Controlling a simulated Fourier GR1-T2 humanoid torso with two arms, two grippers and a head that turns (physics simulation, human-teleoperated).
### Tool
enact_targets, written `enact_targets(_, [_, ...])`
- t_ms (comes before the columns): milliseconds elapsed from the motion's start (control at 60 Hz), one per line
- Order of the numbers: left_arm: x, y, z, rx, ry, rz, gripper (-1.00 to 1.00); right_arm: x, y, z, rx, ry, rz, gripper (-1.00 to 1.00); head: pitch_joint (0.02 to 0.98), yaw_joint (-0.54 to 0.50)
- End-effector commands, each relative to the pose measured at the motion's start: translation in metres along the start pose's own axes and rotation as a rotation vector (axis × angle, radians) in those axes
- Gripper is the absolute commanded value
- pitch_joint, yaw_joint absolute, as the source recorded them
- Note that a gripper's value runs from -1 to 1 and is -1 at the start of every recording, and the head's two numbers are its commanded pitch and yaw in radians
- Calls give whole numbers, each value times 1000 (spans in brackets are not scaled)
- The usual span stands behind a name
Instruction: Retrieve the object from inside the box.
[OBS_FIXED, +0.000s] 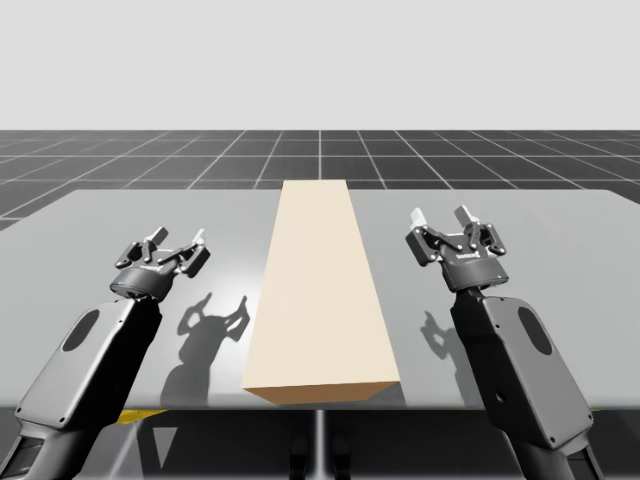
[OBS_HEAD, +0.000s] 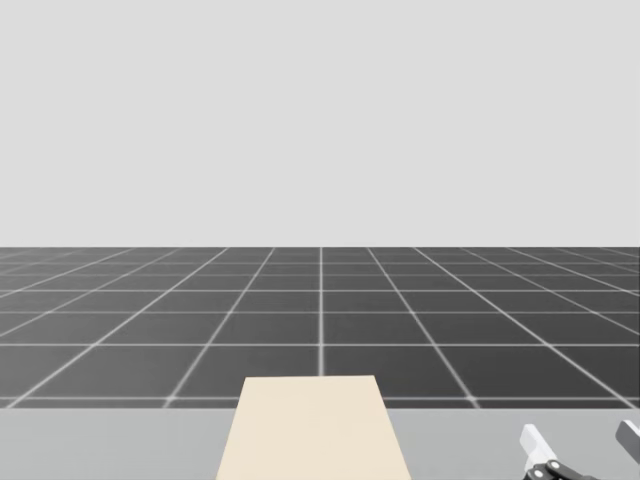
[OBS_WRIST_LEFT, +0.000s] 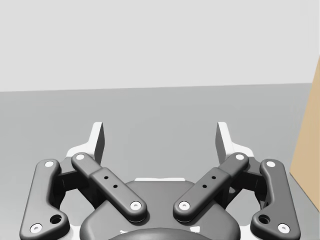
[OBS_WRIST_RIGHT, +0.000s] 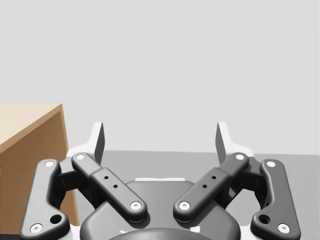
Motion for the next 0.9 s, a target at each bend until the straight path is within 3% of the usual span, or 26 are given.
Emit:
enact_targets(17, [-1,0,0,-1,2,-5,-1000,0,0,1,-3,13,-15,-1000,129,3])
enact_targets(100, [-1,1,-1,1,8,-10,-1000,-1,0,0,10,18,-10,-1000,130,2])
enact_targets(167, [-4,3,-3,-2,52,-22,-1000,-4,-2,-2,15,46,-7,-1000,134,1])
enact_targets(267, [-13,4,-8,-1,155,-61,-1000,-8,-3,-2,41,95,-8,-1000,146,2])
enact_targets(283, [-16,3,-8,-24,198,-60,-1000,-10,-3,-2,56,122,-11,-1000,150,2])
enact_targets(333, [-23,0,-10,-74,248,-105,-1000,-15,-3,-2,100,167,-15,-1000,157,2])
enact_targets(350, [-28,-2,-10,-99,292,-122,-1000,-20,-3,-1,119,207,-8,-1000,159,3])
enact_targets(417, [-33,-8,-9,-156,323,-166,-1000,-28,0,0,182,263,-8,-1000,162,3])
enact_targets(450, [-36,-11,-8,-186,344,-175,-1000,-33,1,1,208,292,9,-1000,163,2])
enact_targets(483, [-38,-15,-7,-212,353,-196,-1000,-38,4,3,246,322,5,-1000,164,0])
enact_targets(500, [-40,-18,-5,-240,364,-211,-1000,-42,6,4,280,341,20,-1000,166,0])
enact_targets(550, [-43,-22,-4,-269,367,-232,-1000,-51,11,8,362,392,51,-1000,166,1])
enact_targets(600, [-46,-27,-2,-304,368,-253,-1000,-62,19,14,433,435,43,-1000,167,1])
enact_targets(650, [-48,-34,1,-357,365,-267,-1000,-74,29,21,501,477,58,-1000,169,1])
enact_targets(667, [-48,-35,2,-365,363,-269,-1000,-75,32,22,511,478,58,-1000,170,1])
enact_targets(717, [-49,-43,6,-422,345,-278,-1000,-82,43,29,603,492,94,-1000,174,0])
enact_targets(750, [-49,-46,7,-439,340,-282,-1000,-83,47,32,625,494,88,-1000,175,0])
enact_targets(817, [-48,-57,13,-499,319,-292,-1000,-85,61,40,705,482,115,-1000,178,0])
enact_targets(900, [-49,-65,18,-540,307,-304,-1000,-82,71,48,770,470,115,-1000,180,1])
